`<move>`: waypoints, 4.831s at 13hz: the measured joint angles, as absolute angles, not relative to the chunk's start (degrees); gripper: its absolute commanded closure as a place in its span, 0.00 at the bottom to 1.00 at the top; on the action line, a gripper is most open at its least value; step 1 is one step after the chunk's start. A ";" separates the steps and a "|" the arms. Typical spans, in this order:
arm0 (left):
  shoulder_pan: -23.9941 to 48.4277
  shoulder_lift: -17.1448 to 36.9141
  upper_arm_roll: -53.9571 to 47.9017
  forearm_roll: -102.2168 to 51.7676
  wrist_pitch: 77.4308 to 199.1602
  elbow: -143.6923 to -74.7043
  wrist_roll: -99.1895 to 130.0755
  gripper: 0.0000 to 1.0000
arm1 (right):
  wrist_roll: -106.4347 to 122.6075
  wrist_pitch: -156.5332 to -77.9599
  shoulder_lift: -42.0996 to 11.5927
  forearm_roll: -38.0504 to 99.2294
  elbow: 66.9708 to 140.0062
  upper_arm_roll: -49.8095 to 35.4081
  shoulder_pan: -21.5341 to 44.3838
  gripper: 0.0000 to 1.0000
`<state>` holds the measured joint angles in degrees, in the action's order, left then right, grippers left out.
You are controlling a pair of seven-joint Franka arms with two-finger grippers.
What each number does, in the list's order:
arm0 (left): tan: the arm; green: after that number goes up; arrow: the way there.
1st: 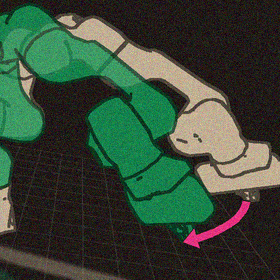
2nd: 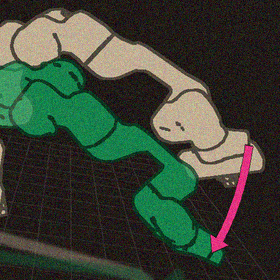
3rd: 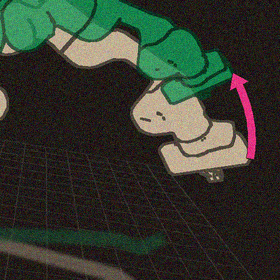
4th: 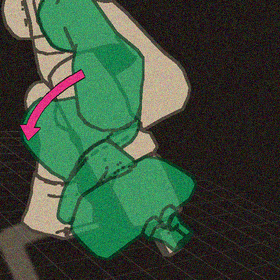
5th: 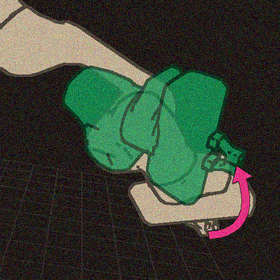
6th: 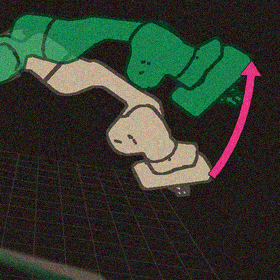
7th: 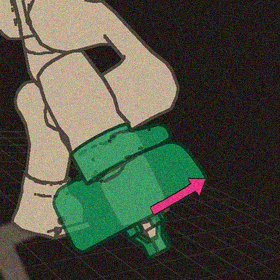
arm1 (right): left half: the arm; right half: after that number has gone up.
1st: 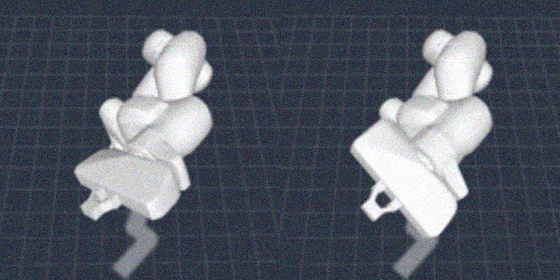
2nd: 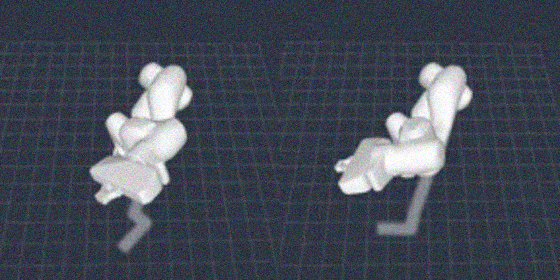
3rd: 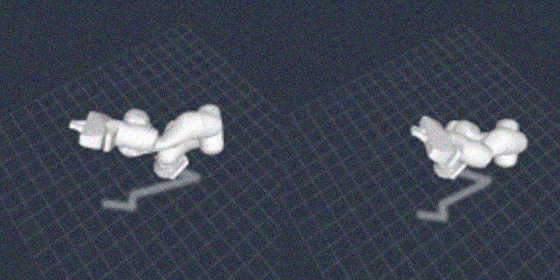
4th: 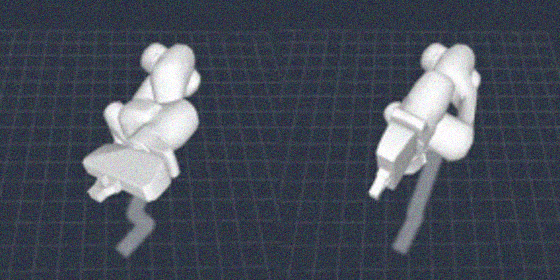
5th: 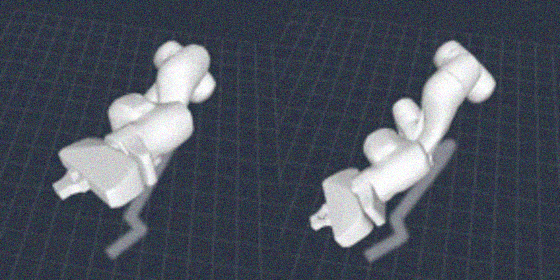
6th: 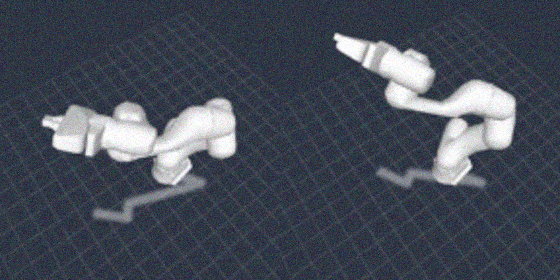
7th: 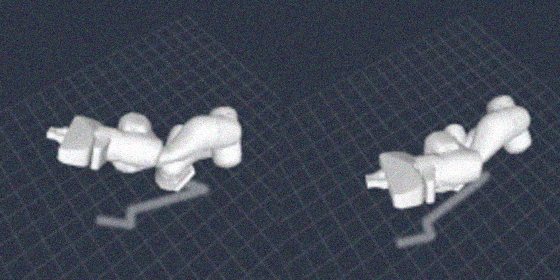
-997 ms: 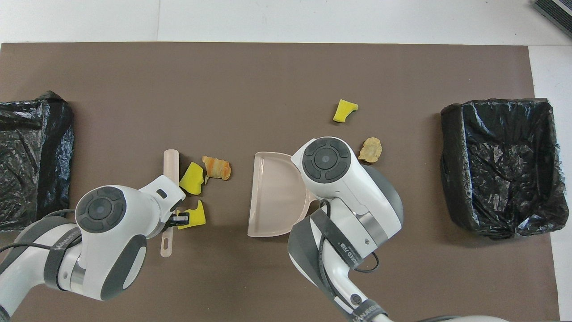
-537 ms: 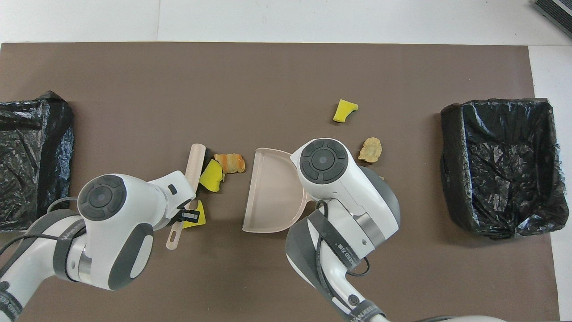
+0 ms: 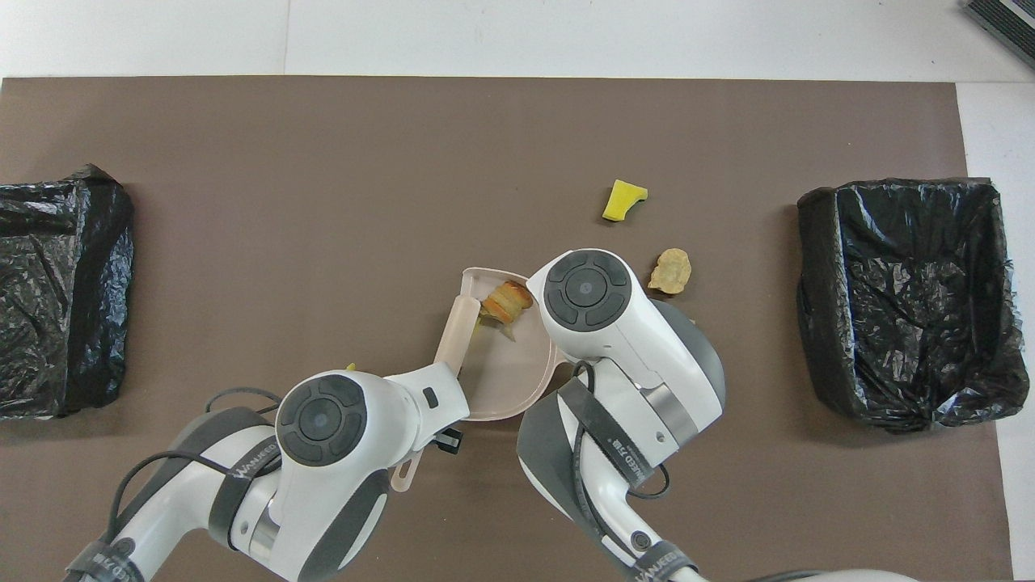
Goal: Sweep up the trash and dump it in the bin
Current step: 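Sweep the sponge pieces into the dustpan with the left gripper's brush, then sweep the remaining scraps into the dustpan with the left gripper's brush, then carry the dustpan with the right gripper over the nearer black bin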
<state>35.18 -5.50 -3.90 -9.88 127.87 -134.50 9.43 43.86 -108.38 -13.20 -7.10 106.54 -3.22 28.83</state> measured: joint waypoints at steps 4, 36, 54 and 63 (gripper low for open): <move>39.19 -7.26 -3.85 -10.22 127.30 -133.74 18.38 1.00 | 43.86 -108.40 -13.21 -7.10 106.55 -3.22 28.78 1.00; 43.36 -2.78 -3.69 -9.02 136.49 -135.30 43.12 1.00 | 48.19 -118.10 -13.23 -5.79 111.67 -3.35 27.88 1.00; 42.56 -3.64 -3.85 -2.66 120.11 -124.56 51.00 1.00 | 48.18 -118.08 -13.25 -2.57 111.74 -3.19 26.51 1.00; 37.69 -8.82 -2.61 -2.53 110.96 -121.71 49.17 1.00 | 48.18 -116.33 -12.32 -2.57 110.47 -3.14 23.21 1.00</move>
